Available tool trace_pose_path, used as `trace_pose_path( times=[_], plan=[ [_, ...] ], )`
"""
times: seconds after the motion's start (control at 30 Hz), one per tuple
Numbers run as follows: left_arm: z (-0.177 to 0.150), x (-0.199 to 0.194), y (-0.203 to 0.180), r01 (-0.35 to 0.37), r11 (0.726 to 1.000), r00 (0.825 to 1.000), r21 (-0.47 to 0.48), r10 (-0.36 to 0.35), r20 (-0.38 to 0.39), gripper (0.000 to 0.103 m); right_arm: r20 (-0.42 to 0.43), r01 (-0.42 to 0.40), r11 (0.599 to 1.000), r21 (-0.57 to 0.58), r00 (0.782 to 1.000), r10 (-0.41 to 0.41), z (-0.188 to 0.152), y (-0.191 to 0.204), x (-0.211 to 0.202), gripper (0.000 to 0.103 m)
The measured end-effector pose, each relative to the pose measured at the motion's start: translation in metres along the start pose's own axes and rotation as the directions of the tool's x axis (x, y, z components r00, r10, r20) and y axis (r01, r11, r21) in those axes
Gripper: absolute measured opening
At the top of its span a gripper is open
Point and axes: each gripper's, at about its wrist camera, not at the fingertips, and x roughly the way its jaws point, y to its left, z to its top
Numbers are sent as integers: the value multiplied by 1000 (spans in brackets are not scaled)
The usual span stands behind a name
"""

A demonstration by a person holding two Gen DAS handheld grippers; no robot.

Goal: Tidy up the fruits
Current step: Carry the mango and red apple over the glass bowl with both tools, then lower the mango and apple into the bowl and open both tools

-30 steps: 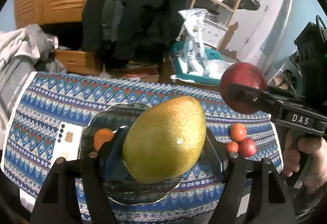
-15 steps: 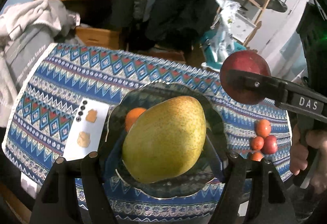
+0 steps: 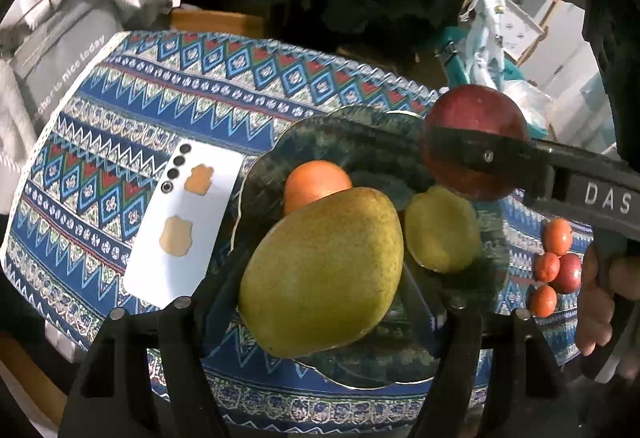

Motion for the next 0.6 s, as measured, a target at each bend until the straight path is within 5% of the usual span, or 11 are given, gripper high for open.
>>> trace_pose_path(
  times=[0.6],
  plan=[
    [-2,32,12,-53,998,997,-39,51,-62,76,-67,-8,1000,22,998,10,-10,-3,37,68]
  ],
)
